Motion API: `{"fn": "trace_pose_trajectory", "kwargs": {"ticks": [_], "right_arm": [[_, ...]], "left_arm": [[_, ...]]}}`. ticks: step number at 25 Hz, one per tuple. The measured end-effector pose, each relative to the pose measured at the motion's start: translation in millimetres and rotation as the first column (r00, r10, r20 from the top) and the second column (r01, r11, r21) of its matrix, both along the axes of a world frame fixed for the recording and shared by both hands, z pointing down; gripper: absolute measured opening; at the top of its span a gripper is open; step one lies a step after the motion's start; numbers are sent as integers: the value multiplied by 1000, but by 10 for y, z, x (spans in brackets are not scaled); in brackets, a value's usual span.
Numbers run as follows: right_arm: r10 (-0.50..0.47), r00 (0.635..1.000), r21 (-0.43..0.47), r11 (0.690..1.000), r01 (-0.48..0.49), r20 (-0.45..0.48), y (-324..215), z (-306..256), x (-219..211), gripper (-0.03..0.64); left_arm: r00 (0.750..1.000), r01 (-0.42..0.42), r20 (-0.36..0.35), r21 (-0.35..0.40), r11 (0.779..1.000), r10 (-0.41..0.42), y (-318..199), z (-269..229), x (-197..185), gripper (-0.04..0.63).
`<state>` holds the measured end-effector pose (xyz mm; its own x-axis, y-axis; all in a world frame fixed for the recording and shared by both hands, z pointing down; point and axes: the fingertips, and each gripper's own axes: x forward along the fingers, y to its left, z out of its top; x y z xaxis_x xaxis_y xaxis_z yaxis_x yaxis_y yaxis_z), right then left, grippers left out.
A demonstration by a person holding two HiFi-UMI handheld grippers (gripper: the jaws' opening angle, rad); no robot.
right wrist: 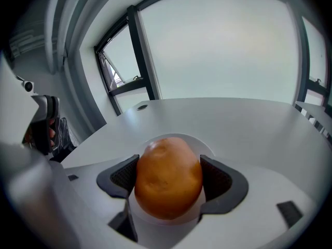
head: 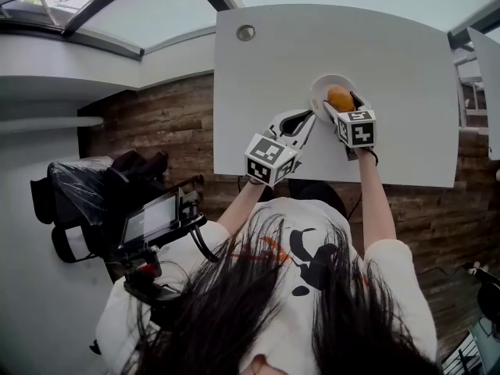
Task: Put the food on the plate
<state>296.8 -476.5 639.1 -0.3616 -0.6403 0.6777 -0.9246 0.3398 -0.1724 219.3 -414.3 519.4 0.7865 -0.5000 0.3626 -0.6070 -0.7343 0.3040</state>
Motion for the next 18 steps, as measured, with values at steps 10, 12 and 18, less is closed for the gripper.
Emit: {"fn": "trace_pose_trajectory", "kwargs": {"ticks": [10,12,18], "right_arm": [[83,996,-30,996,-82,28,51,50,91,354],[92,995,-38,995,-91,38,48,48,86,354],[92,996,-22,996,-92,18,47,-103,-71,354]], "left_arm": [[1000,-7,4,6,1000,7,-15,5,18,6],[1000,-3,4,5,1000,3,-29,4,0,6],[1000,-7,-11,7,1000,7,-53,-51,-173,6]]}}
